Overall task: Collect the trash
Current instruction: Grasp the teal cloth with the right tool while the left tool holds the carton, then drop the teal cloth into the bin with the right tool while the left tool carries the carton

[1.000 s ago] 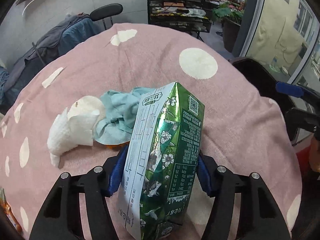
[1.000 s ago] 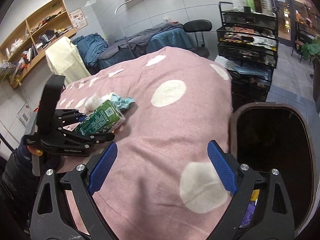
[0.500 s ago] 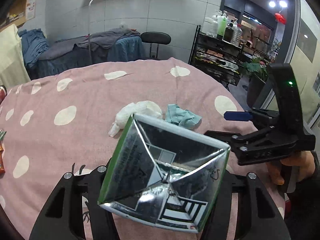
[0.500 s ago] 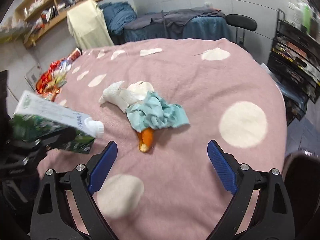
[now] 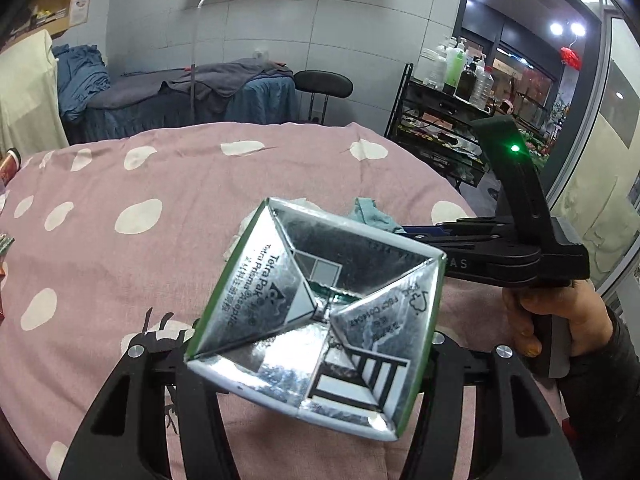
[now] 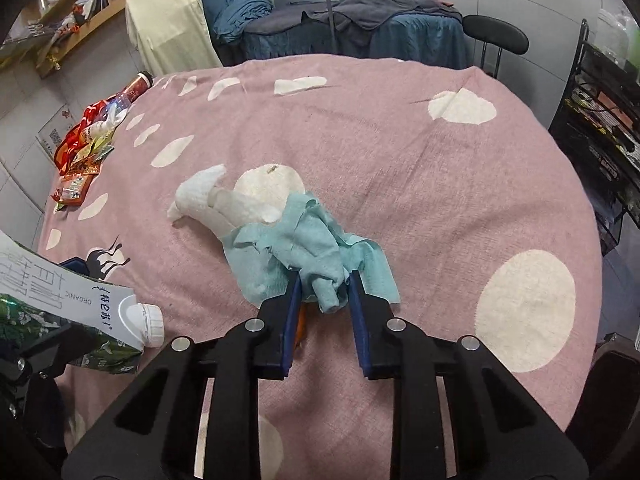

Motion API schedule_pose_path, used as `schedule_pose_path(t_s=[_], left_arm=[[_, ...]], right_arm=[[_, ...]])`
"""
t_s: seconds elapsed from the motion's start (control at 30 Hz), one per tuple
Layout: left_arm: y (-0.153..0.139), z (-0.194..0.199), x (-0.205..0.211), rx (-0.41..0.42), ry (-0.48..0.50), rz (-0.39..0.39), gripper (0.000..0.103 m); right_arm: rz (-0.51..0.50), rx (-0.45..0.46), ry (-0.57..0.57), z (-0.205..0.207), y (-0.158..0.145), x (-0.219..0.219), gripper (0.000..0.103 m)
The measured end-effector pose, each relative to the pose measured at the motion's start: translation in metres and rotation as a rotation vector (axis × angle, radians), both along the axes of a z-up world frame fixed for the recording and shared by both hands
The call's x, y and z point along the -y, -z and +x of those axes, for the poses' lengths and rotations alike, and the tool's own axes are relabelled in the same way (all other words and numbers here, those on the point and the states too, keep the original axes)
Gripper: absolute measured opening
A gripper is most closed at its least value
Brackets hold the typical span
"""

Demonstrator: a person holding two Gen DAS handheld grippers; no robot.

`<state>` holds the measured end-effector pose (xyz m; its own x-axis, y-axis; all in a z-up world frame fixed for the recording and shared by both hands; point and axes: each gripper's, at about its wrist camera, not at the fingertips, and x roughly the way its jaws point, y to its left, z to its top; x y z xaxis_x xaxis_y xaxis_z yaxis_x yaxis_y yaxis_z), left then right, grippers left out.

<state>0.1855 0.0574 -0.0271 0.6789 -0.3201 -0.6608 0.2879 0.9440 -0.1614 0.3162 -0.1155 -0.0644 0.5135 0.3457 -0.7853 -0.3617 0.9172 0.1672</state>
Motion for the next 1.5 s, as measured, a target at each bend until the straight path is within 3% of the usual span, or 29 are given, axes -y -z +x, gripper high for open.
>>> schedule_pose_path(t_s=[0.53,0.93,1.23,1.5], left_arm=[[-0.018,-0.027,0.029,0.052,0.026,-0.061,0.056],[-0.031,-0.036,0.085,0.075,0.148,-0.073,0.056],[-0.037,-0.040,0.134,0.087,0.247,-0.062,0.056],[-0.033,-0.040,0.167,0.070,0.312,-0.050,0.056]], right_arm=[[0.165,0.110,0.170,-0.084,-0.033,0.083,0.024],[0.229,0.170,0.372,-0.136,-0.037,0.160,0.024],[0.187,0.172,0.585,-0.165,-0.021,0.226,0.024],[0.173,0.077,0.733,-0.170,0.023,0.277,0.024]])
